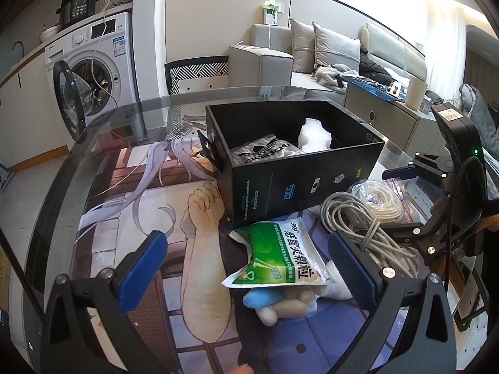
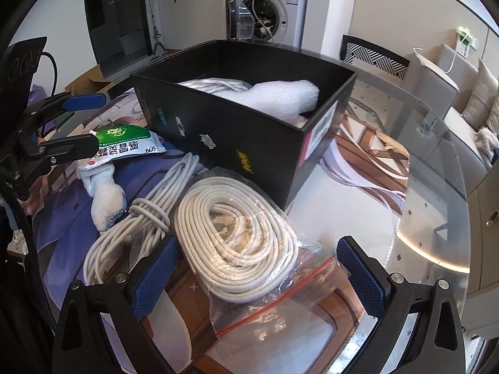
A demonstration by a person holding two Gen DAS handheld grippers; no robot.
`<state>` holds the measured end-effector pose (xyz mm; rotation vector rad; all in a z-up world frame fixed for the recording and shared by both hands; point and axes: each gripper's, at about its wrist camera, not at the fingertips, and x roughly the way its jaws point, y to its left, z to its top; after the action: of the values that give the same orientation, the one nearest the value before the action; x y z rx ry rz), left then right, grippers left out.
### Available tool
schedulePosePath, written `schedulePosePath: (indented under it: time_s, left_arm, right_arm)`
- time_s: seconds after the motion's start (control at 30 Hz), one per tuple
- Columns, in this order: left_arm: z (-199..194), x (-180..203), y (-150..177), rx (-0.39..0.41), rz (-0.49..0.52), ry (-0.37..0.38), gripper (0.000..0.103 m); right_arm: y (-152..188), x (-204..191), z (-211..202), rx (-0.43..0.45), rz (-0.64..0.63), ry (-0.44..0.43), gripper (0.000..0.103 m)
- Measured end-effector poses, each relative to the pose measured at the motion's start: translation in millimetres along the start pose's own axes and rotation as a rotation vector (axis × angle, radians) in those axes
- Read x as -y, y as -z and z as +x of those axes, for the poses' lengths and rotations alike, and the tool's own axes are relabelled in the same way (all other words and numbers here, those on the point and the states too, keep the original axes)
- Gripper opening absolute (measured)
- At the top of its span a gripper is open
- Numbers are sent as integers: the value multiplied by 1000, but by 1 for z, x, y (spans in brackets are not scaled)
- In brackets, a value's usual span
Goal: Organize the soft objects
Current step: 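Lower the right tool onto the cable zip bag while the left tool approaches the green packet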
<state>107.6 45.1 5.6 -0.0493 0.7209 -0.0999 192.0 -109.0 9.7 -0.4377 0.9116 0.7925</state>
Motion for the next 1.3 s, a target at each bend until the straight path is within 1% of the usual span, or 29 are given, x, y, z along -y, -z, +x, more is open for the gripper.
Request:
schedulePosePath:
  time_s: [0.1,0.17,0.23,0.33,0.37,0.43,0.53,0.67,0.77,0.83,0.9,0.93,1.1,1.3]
  left_arm:
    - [2,-1,1,-7,-1,0,103]
    - [2,-1,1,-10,-2,1,103]
    - [3,-1,1,-14,-3,3,103]
    - [5,-1,0,-22,-3,2,103]
    - [5,0,0,-25,-3,2,103]
    - [7,0,0,-32,0,3,103]
    - [9,1,0,-42,-1,5,103]
    - [11,0,1,-54,-4,2,103]
    - [13,-1,1,-61,-8,3,103]
    - [14,-1,2,-67,-9,2,103]
    - [14,0,2,-69,-7,3,103]
    - [15,0,1,-70,-6,3,103]
    - [20,2,-1,-83,-6,1,103]
    - [31,7,-1,-132,-15,6,103]
  right_arm:
    - [1,-1,0,6,-4,-19,101]
    - [2,-2,-1,13,-11,-26,98]
    - [3,-4,-4,21,-24,-36,90]
    - [7,-5,-8,27,-32,-45,80]
    - [8,-6,-10,28,-34,-46,79]
    - [10,-6,-12,29,-34,-48,71]
    - [16,-6,-18,24,-26,-39,66]
    - [29,-7,-28,3,9,-20,66]
    - [38,-13,-34,-13,6,-16,66]
    - [40,-14,-36,-24,16,-19,70]
    - [42,-14,-36,-24,12,-29,80]
    - [42,-13,-36,-23,6,-26,81]
    - [35,-10,-29,-7,-5,-29,82]
    - [28,-9,-26,16,-7,-49,82]
